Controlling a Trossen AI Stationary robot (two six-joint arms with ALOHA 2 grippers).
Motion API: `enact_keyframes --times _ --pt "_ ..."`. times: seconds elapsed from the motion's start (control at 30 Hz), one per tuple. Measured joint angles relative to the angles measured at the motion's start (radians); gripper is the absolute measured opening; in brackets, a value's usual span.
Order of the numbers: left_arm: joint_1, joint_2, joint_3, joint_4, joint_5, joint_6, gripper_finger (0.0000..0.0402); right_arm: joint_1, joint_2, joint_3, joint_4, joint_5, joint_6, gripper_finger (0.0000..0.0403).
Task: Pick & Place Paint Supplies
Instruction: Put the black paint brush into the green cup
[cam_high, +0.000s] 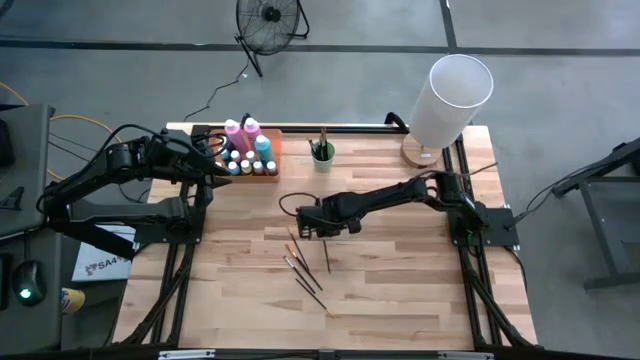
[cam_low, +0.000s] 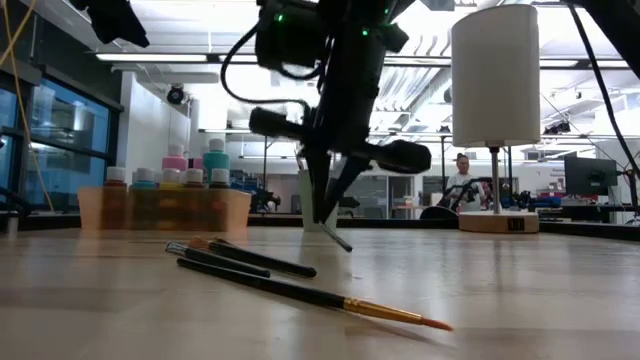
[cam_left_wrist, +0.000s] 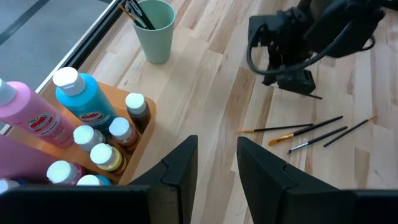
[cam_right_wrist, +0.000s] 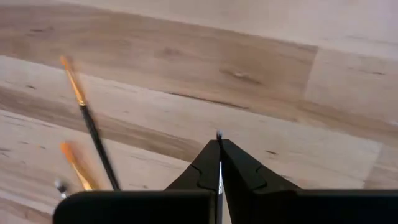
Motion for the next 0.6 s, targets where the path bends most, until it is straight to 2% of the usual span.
enact_keyframes --times 0.13,0.3,0.47,0.6 --pt "0.0 0.0 0.0 0.0 0.0 0.0 0.011 -0.005 -0.039 -0.001 -0.005 0.063 -0.012 0.0003" --pt "0.0 0.0 0.0 0.0 0.0 0.0 0.011 -0.03 -0.115 -0.001 -0.013 0.222 -0.061 0.0004" --pt "0.0 0.0 0.0 0.0 0.0 -0.007 0.011 -0.083 -0.23 0.0 0.0 0.441 -0.172 0.0004" --pt "0.0 0.0 0.0 0.0 -0.003 -0.008 0.011 -0.137 -0.315 0.001 0.083 0.64 -0.353 0.0004"
